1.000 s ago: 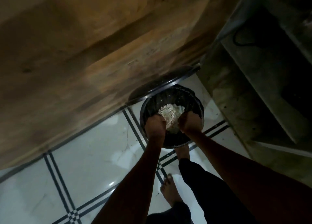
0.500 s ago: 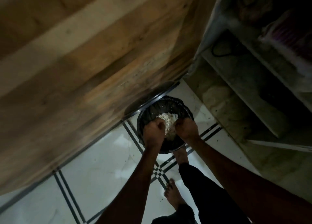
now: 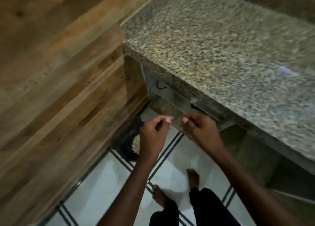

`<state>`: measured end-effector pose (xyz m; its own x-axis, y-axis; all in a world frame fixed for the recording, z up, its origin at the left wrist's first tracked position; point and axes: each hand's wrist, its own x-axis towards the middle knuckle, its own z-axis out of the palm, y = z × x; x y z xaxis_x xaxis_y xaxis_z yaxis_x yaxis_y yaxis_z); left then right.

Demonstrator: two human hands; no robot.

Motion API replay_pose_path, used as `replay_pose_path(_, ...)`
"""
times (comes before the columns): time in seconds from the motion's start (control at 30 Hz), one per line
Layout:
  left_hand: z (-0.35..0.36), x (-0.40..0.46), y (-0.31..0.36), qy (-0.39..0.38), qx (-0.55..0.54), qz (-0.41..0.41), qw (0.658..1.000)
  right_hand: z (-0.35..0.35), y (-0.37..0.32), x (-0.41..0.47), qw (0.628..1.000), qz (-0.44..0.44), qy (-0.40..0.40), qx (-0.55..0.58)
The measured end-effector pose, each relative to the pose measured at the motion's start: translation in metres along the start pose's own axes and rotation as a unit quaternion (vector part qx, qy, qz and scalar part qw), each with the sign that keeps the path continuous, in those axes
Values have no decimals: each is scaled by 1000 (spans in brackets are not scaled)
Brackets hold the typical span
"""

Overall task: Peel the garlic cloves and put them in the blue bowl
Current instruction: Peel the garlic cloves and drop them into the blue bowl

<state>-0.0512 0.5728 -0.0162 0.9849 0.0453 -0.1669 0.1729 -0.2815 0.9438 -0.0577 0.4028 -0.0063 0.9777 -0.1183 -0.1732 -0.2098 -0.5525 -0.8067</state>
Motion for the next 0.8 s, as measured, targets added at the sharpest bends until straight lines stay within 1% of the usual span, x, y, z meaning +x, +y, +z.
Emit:
replay_pose_path(0.1,55,-26,51,-50,-7,37,998,-82,5,-38,998,20,56,21)
replay_pose_path(0.17,99,-41,74,-82,-17,53,995,-133,26,-59,994,36,104,22)
replay_pose_path(0.27,180,-64,103,-138,-33,50,989,-205,76,-85,982,76,170,28)
replay_pose_path(0.37,265,-82,132,-174,-35,43,983,-271,128,-101,970,115,196,82)
replay_pose_path(0.47,344,-93,154,-191,-13,38,981,-330,178,-112,961,140,223,88)
replay_pose_path(0.57,409,-92,159,-220,34,50,974,-372,220,-114,954,163,244,69)
replay_pose_path(0.7,474,-86,158,-261,104,95,955,-408,260,-103,951,191,243,16)
replay_pose_path(0.8,509,-79,153,-262,160,120,944,-423,288,-91,945,223,239,-22)
